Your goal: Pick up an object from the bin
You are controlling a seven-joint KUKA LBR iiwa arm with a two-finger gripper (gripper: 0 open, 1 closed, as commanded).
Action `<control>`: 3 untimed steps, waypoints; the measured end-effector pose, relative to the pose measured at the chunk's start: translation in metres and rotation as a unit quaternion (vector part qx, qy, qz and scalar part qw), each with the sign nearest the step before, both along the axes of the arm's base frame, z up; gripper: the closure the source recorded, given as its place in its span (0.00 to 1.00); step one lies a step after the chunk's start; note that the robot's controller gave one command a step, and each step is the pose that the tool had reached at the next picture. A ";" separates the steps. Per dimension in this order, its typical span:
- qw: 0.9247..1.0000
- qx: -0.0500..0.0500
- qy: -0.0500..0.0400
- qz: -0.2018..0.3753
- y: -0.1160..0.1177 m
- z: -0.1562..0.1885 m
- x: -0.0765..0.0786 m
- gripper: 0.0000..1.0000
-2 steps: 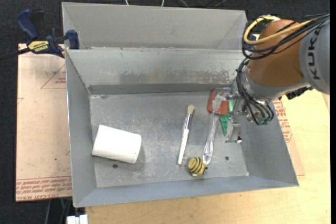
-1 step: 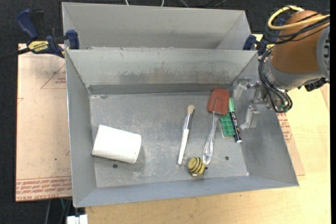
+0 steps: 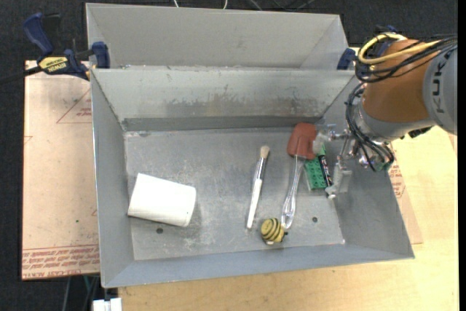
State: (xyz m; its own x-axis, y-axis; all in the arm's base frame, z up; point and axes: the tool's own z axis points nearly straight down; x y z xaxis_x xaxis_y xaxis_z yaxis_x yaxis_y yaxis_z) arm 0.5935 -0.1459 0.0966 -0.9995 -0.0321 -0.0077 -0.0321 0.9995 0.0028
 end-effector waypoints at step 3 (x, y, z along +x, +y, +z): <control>0.996 -0.001 0.001 0.084 0.036 -0.026 -0.062 1.00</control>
Offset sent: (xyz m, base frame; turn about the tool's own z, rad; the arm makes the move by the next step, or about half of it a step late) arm -0.0625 0.0354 -0.0266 -0.1694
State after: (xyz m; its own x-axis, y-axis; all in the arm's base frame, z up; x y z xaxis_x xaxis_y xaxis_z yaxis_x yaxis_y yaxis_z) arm 0.5315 -0.1104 0.0701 -0.9799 -0.1994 -0.0062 -0.1994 0.9799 0.0001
